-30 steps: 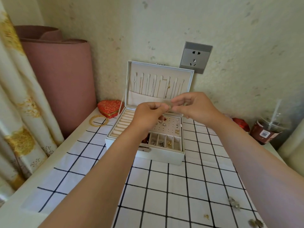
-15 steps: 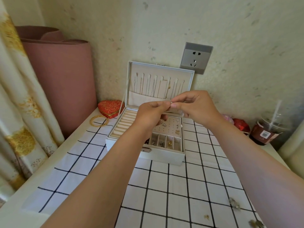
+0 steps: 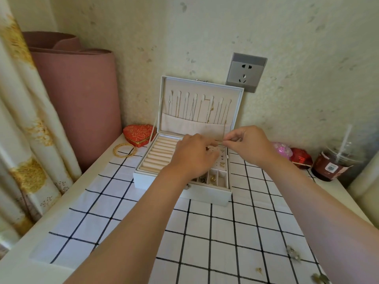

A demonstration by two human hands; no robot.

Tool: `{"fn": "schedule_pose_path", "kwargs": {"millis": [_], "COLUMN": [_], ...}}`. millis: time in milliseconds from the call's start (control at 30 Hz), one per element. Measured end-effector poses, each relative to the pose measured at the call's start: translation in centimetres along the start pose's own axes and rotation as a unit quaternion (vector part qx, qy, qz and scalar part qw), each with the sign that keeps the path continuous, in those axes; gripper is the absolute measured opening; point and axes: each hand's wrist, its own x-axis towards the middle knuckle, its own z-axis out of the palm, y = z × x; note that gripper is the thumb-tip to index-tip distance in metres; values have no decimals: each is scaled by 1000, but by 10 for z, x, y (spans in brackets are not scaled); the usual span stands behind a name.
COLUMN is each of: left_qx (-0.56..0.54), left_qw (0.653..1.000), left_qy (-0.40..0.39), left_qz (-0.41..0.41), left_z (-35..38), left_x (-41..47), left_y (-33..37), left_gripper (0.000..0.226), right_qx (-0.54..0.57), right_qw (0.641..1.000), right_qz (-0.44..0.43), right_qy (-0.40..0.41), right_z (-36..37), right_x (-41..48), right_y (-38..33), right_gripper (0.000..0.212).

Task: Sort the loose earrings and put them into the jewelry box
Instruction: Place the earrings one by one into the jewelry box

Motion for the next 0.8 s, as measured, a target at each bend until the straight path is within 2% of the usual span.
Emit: {"fn": "schedule_pose_path", "kwargs": {"millis": [67,133,433,600,800], "left_qx": [113,143,143,142,147], "left_qw": [993,988,987,987,987], "left_qy": [-9,-16,-8,-11,-13], "left_qz": [34,60,69,70,71], "left_z": [6,10,15,14,14], "left_x": [-3,-5,-2,-2,-2], "left_y": [-5,-8,-12,-12,-11], "left_gripper": [42,48,46,46,46], "right_qx": [-46,-64,-138,-122,-92], "right_qw": [999,998,987,988,991], "right_qz": [-2,-9,-82,-69,-50], "right_qy": [-11,-21,-4,-65,-80], "right_z": [3,5,13,7,2], "right_x": [-4,-7,-6,-2,-3], "right_y": [7,9,8,9,11], "right_gripper": [5,5,3,6,11]}}
